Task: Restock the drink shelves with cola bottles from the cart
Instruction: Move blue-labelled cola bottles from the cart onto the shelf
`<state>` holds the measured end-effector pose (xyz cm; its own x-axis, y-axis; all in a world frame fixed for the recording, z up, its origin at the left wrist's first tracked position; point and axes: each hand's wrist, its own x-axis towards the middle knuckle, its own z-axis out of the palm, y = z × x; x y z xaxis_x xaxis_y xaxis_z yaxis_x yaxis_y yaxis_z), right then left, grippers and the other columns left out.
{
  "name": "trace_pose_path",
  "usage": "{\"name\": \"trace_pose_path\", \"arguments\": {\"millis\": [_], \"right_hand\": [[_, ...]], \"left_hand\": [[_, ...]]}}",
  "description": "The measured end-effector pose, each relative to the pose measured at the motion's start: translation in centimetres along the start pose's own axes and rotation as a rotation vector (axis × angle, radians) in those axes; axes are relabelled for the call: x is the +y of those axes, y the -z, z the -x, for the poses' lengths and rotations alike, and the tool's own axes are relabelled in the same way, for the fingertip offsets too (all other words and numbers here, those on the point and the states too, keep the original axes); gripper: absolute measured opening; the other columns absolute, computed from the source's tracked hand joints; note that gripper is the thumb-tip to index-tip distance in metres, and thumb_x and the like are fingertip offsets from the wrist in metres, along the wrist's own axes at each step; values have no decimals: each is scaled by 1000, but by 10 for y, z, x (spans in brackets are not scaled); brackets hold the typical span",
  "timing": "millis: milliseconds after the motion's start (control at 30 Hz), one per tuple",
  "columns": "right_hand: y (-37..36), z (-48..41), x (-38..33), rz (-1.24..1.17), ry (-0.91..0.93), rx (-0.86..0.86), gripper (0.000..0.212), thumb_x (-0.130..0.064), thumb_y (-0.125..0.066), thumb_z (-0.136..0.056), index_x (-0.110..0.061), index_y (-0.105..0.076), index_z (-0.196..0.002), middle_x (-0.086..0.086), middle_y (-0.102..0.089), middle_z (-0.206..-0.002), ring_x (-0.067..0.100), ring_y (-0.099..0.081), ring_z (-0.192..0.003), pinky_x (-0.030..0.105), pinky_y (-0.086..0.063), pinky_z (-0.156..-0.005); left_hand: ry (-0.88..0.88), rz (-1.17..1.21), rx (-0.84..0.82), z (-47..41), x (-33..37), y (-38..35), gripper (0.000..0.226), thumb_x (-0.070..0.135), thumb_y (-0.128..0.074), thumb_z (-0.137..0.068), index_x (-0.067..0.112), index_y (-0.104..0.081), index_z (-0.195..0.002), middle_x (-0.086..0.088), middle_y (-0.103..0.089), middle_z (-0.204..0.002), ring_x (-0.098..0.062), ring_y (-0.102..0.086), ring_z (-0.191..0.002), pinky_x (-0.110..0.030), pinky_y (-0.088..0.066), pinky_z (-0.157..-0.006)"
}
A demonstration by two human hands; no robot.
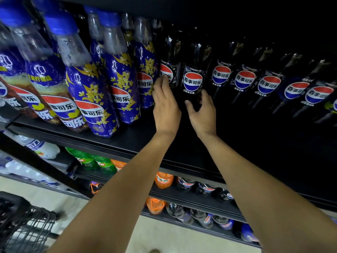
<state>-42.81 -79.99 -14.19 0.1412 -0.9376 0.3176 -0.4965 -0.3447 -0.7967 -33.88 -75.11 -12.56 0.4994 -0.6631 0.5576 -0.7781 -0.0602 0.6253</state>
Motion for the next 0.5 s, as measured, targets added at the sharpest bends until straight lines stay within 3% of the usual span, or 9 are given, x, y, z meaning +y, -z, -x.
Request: {"name": "trace_pose_path", "arguments": {"millis": [200, 300, 400, 500], "right_hand": [[2, 4, -7, -49, -92, -35, 68, -31, -64, -91, -11, -33, -148, 7, -41, -149, 21, -42, -135, 40, -39, -109], [9, 17, -9, 74, -69, -41, 67, -36, -61, -92, -11, -33, -147, 7, -43, -146, 21, -45, -131, 35, -45, -100], [26, 36, -13, 330, 79, -16, 51, -38, -55, -94, -7, -49, -134, 9, -53, -131, 25, -54, -116, 35, -47, -80], [47, 57, -22, 543, 269, -72, 42, -34, -54, -93, -3, -60, -121, 14, -61, -116, 33, -57, -104, 40, -47, -79]], "left_hand": [[3, 43, -30, 4, 1, 12, 54, -7, -53, -84, -6, -38, -136, -21, -36, -142, -32, -38, -132, -33, -52, -91], [-53, -113, -107, 14, -4, 24, 52, 1, -55, -86, -5, -41, -136, -20, -41, -138, -32, -43, -124, -36, -50, -92], [-148, -372, -219, 24, -10, 42, 47, 17, -52, -90, 0, -45, -134, -17, -46, -136, -34, -48, -117, -40, -43, -95], [-230, -574, -321, 35, -11, 64, 47, 29, -47, -93, 5, -46, -134, -13, -47, -137, -34, -46, -120, -44, -34, -102]]}}
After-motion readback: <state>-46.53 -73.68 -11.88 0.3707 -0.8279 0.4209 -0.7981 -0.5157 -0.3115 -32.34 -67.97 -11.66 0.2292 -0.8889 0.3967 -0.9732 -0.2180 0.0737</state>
